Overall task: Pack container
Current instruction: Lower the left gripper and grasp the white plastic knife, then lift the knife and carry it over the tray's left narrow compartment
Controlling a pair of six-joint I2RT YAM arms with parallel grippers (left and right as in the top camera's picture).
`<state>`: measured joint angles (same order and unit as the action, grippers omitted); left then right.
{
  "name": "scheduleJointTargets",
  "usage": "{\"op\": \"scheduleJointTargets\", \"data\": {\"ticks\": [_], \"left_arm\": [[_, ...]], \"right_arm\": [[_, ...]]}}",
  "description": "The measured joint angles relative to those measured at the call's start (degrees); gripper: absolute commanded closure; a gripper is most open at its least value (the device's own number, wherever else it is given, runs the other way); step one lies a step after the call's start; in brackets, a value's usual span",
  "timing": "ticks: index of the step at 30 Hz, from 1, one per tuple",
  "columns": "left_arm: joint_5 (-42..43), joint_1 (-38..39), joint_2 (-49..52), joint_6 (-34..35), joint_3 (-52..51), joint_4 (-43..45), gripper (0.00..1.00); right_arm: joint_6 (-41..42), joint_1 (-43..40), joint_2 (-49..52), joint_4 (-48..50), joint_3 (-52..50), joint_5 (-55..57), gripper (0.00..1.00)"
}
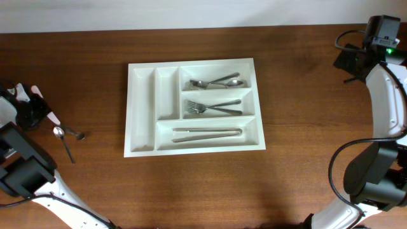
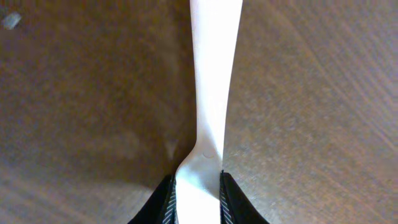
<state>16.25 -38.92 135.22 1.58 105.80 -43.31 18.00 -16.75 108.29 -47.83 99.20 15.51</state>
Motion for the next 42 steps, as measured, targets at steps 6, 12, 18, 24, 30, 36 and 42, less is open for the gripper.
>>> {"op": "scheduleJointTargets", "data": {"ticks": [6,12,18,24,30,36,42], "left_arm": [[0.98,0.59,1.51,0.0,2.8,-0.46,0.98],[1.57,1.03,2.23,0.0,4.04,-0.63,0.98],[3.61,1.03,2.67,0.0,5.42,-0.68,0.98],[6.6,1.03,3.06,0.0,7.96,-0.83,0.98],[9.09,1.05,3.06,0.0,11.15,-1.95,0.98],[9.92,1.86,3.08,-0.09,15.1,-4.46,0.98],[9.94,4.81,3.1,-1.97,21.05,-9.01,0.98]], "right_arm": [[0.02,0.0,0.0,0.0,0.0,-0.02,0.01],[0.0,0.0,0.0,0.02,0.0,-0.02,0.01],[-0.02,0.0,0.0,0.02,0.0,0.0,0.01],[-0.02,0.0,0.0,0.0,0.0,-0.02,0.01],[-0.04,0.0,0.0,0.02,0.0,-0.02,0.01],[-0.02,0.0,0.0,0.0,0.0,-0.02,0.01],[-0.07,0.0,0.0,0.02,0.0,-0.02,0.01]]}}
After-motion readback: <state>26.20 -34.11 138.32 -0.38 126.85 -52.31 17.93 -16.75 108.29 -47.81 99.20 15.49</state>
